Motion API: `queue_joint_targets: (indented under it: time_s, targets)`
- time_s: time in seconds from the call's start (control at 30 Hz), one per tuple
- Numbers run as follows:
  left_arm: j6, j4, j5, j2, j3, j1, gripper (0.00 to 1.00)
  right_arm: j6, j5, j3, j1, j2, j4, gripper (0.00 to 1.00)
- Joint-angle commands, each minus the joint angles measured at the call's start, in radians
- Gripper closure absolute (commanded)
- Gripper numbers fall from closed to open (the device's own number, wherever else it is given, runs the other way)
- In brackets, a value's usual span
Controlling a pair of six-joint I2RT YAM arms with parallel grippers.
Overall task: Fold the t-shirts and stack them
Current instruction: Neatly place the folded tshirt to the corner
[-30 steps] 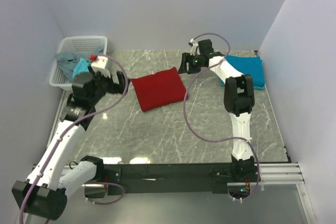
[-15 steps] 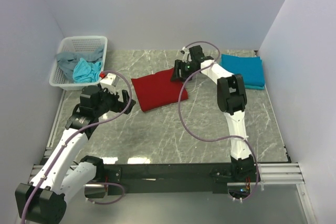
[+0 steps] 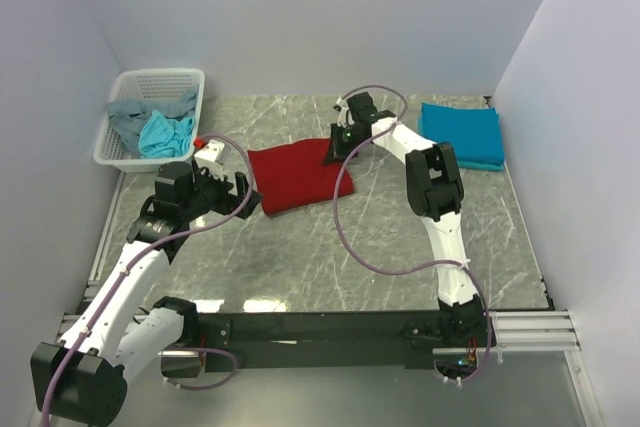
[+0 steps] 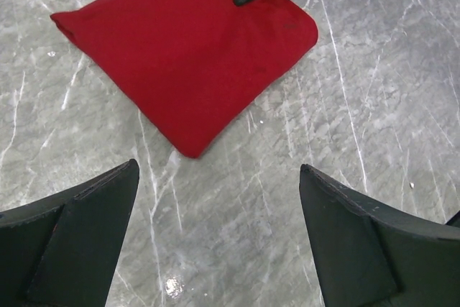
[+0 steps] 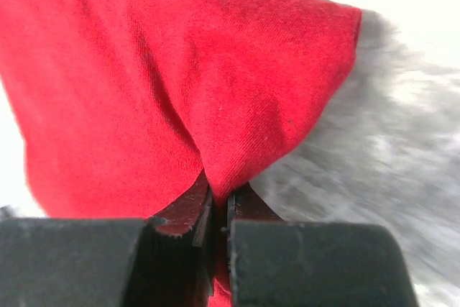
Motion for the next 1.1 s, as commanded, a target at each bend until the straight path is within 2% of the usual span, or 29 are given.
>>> queue_joint_targets:
  time_s: [0.0, 0.13, 0.17, 0.4, 0.53, 0.73, 1.07]
  targets:
    - [-0.008, 0.035, 0.038, -0.014, 0.000, 0.002, 0.02, -0.131, 0.209, 0.074, -0.009, -0.046, -0.096, 1.00]
    - [-0.011, 0.041, 0.049, -0.024, -0.002, 0.002, 0.02, -0.256, 0.490, 0.065, 0.005, -0.165, -0.091, 1.00]
    - [-0.009, 0.039, 0.053, -0.026, -0.002, 0.000, 0.02, -0.305, 0.601, 0.049, 0.009, -0.185, -0.079, 1.00]
    - [-0.003, 0.041, 0.065, -0.072, -0.007, 0.002, 0.03, -0.483, 0.922, -0.102, 0.012, -0.305, 0.031, 1.00]
    - [-0.003, 0.045, 0.073, -0.087, -0.010, 0.002, 0.03, -0.555, 1.028, -0.201, 0.011, -0.374, 0.123, 1.00]
    - [-0.008, 0.048, 0.091, -0.093, -0.010, 0.002, 0.03, -0.642, 1.133, -0.242, -0.001, -0.436, 0.183, 1.00]
    - [-0.005, 0.052, 0.105, -0.104, -0.008, 0.002, 0.03, -0.770, 1.157, -0.236, -0.046, -0.517, 0.216, 1.00]
